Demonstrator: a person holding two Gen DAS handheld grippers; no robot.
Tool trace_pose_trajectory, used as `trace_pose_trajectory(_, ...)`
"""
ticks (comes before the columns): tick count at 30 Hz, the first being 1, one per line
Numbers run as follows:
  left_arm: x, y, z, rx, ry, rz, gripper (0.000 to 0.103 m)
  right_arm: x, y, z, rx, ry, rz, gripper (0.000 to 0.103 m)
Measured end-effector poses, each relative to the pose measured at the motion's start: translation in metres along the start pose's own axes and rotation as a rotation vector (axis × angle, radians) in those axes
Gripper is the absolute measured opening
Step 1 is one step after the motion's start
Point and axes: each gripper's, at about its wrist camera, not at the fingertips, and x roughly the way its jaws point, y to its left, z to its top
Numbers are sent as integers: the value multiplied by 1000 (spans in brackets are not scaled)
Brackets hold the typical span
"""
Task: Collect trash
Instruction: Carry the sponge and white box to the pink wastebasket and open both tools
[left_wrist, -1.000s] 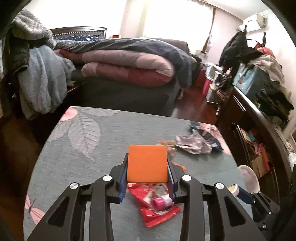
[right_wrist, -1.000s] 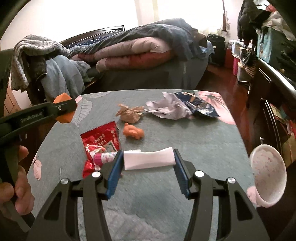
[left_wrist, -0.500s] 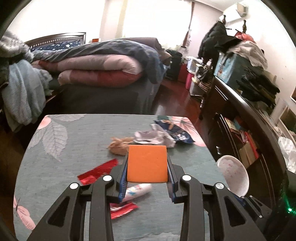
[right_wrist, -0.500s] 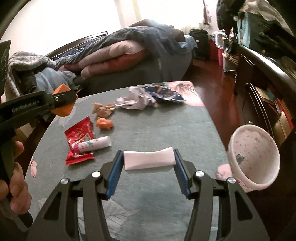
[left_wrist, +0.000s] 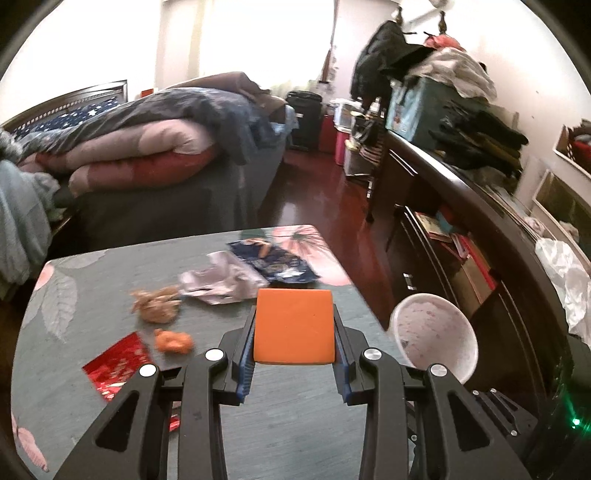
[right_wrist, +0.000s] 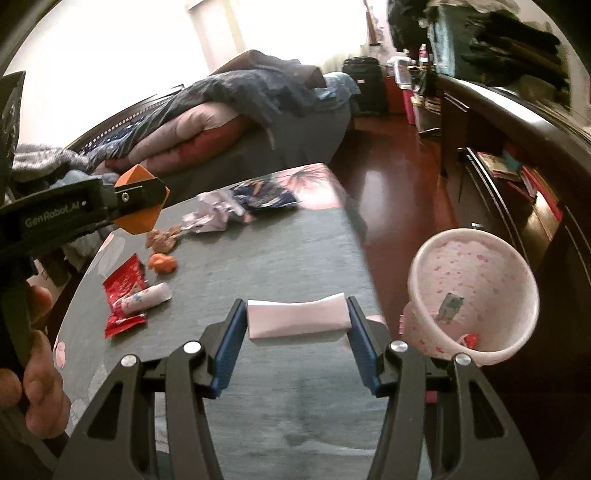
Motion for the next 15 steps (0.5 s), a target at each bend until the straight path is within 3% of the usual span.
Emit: trace_pose_trajectory(15, 43, -104, 8, 154, 16, -138, 35, -18, -106, 0, 159, -51, -138, 55)
